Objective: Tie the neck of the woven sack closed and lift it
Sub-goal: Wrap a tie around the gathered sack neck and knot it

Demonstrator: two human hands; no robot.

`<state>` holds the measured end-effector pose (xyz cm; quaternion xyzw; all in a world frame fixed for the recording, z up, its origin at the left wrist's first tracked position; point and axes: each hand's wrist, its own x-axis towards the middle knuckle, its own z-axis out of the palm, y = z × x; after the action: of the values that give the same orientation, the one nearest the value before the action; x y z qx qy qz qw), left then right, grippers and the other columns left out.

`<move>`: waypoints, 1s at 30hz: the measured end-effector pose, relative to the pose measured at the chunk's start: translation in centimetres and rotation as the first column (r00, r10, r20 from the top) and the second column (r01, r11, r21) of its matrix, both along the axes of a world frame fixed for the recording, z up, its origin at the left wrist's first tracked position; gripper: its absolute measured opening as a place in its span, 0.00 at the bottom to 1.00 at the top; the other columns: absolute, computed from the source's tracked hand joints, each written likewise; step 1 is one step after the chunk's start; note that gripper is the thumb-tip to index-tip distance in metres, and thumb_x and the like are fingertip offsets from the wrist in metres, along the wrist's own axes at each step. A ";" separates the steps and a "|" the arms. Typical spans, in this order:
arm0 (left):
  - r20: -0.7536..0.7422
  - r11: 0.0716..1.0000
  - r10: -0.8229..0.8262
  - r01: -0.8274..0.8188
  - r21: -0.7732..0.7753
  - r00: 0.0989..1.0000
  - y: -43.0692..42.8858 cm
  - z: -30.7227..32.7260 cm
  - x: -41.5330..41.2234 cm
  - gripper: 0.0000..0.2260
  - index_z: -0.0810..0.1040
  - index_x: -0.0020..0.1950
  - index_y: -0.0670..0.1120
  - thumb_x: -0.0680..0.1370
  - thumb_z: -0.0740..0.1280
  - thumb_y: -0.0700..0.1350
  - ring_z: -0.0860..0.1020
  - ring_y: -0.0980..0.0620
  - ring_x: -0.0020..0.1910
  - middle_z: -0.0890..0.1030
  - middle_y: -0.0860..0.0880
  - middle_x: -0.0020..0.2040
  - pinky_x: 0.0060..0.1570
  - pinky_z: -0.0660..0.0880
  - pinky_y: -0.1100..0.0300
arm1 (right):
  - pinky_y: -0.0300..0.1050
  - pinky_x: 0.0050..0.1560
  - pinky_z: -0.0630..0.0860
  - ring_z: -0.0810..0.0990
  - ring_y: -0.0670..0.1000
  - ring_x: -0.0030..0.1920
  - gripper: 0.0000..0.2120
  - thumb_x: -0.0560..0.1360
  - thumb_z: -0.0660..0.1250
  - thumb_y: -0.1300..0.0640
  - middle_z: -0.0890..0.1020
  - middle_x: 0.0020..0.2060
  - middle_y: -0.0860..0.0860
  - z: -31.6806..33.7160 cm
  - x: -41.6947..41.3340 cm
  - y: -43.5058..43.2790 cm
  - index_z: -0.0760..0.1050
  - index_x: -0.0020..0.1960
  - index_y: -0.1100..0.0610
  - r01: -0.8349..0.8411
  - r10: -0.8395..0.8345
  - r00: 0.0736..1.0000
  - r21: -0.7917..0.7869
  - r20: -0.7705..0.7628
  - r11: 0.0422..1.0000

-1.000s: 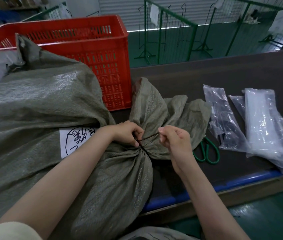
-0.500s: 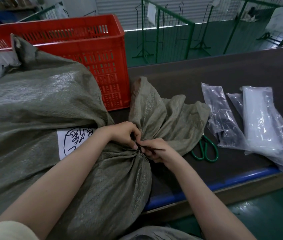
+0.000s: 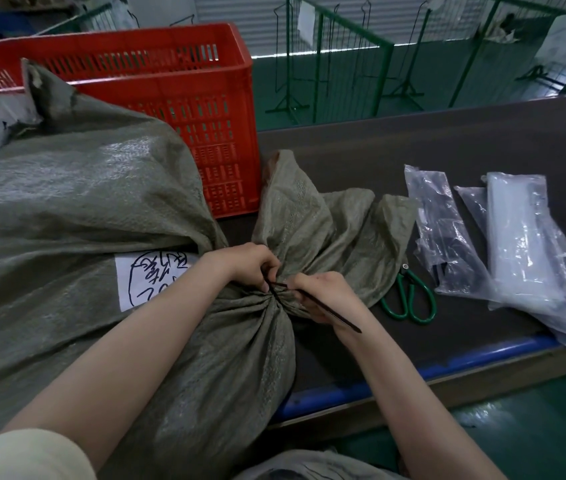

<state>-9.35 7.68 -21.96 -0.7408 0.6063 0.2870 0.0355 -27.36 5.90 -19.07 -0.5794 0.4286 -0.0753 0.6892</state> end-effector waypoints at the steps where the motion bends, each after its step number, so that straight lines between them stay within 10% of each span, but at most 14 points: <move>1: 0.007 1.000 0.009 -0.009 0.009 1.000 0.0 0.0 0.0 0.10 0.73 0.36 0.53 0.69 0.73 0.42 0.73 0.52 0.44 0.73 0.57 0.36 0.48 0.72 0.54 | 0.32 0.16 0.54 0.59 0.42 0.12 0.18 0.71 0.63 0.61 0.63 0.10 0.44 -0.1 0.0 0.1 0.67 0.23 0.56 0.000 0.000 1.000 -0.006 -0.004 1.000; 14: 0.036 0.999 0.007 -0.006 -0.039 0.999 0.3 -0.2 -0.5 0.07 0.79 0.47 0.45 0.70 0.72 0.42 0.73 0.51 0.47 0.74 0.53 0.41 0.47 0.70 0.58 | 0.33 0.17 0.53 0.58 0.42 0.14 0.17 0.71 0.63 0.58 0.63 0.13 0.44 -0.2 -0.3 0.0 0.67 0.24 0.56 -0.013 0.013 1.000 0.043 0.010 0.999; 23: 0.329 0.944 -0.305 0.330 -0.021 0.894 -0.3 1.9 -4.1 0.14 0.76 0.55 0.50 0.70 0.65 0.45 0.74 0.45 0.58 0.78 0.47 0.56 0.53 0.69 0.56 | 0.37 0.23 0.63 0.68 0.47 0.20 0.18 0.75 0.59 0.55 0.71 0.17 0.47 -2.2 -1.3 -3.3 0.71 0.27 0.57 0.216 -0.213 0.976 -0.108 0.036 0.970; 27: 0.205 0.944 -0.329 0.326 0.049 0.922 -1.5 1.5 -6.4 0.14 0.76 0.55 0.52 0.70 0.65 0.45 0.77 0.46 0.57 0.80 0.49 0.56 0.51 0.73 0.56 | 0.48 0.53 0.70 0.75 0.61 0.55 0.12 0.73 0.59 0.61 0.78 0.52 0.61 -6.4 -3.7 -6.3 0.74 0.54 0.63 0.099 -0.345 0.883 -0.591 -0.319 0.801; 30: 0.252 0.935 -0.355 0.341 0.100 0.900 -1.3 0.4 -6.9 0.15 0.75 0.59 0.50 0.72 0.64 0.45 0.74 0.44 0.61 0.77 0.46 0.59 0.54 0.71 0.54 | 0.54 0.63 0.65 0.68 0.67 0.61 0.17 0.74 0.58 0.65 0.68 0.62 0.67 -9.1 -6.0 -7.4 0.66 0.62 0.67 0.055 -0.406 0.807 -0.630 -0.428 0.775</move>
<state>-16.26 6.36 -21.59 -0.6510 0.7108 0.1902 0.1869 -33.34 -1.55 -28.16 -0.7007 0.6308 -0.1255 0.3088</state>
